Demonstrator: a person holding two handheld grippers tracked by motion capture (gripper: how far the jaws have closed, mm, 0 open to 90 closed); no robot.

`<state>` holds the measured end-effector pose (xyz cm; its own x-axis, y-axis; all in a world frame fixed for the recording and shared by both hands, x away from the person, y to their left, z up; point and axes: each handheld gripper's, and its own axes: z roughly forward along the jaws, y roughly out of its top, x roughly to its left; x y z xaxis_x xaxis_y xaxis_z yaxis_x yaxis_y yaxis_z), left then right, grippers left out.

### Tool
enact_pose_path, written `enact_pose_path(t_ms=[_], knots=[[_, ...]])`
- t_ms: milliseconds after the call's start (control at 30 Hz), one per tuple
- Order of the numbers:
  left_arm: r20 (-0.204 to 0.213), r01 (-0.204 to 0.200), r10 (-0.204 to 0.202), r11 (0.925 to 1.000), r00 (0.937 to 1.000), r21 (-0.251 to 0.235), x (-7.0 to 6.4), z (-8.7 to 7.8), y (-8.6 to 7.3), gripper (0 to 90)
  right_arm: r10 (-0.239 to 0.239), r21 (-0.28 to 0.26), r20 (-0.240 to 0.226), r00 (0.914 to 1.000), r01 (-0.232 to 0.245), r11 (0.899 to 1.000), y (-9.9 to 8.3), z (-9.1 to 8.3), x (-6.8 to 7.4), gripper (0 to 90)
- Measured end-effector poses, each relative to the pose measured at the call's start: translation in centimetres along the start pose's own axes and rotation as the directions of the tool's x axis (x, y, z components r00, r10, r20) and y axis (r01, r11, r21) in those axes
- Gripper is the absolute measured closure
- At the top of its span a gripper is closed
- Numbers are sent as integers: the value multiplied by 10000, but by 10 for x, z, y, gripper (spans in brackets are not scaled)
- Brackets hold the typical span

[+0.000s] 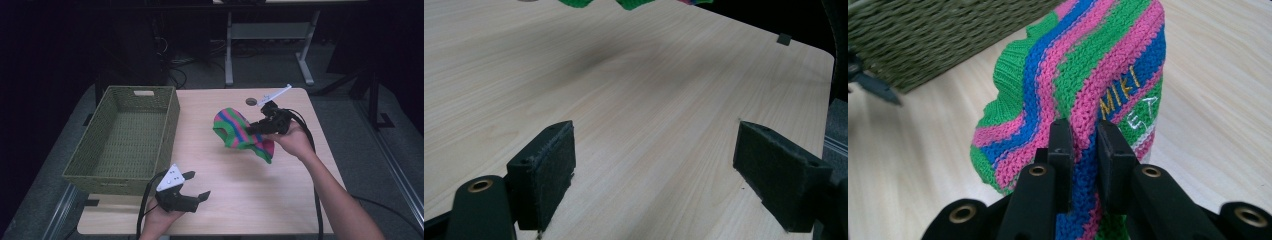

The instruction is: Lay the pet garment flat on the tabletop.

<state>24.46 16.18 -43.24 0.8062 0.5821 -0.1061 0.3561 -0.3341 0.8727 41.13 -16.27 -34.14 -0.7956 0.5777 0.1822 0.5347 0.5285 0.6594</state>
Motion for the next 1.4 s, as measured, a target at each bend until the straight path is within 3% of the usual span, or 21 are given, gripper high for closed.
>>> enact_pose_path(t_ms=[133,600,1000,1400], knots=[[-9,41,-41,10000,10000,-30,-1,0,0,168,-326,-21,-58,9995,326,9995,-9,-8,15,785],[-45,69,-69,9999,10000,-122,0,-2,0,168,-473,-91,-372,9982,470,9989,-36,-9,36,783],[-2,78,-78,9999,10000,-129,-1,-2,-1,168,-374,387,-729,9966,403,9984,-57,22,47,778],[3,228,-228,9996,9997,-143,1,-2,-1,168,-122,1215,-528,9985,186,9924,-71,59,49,746]])
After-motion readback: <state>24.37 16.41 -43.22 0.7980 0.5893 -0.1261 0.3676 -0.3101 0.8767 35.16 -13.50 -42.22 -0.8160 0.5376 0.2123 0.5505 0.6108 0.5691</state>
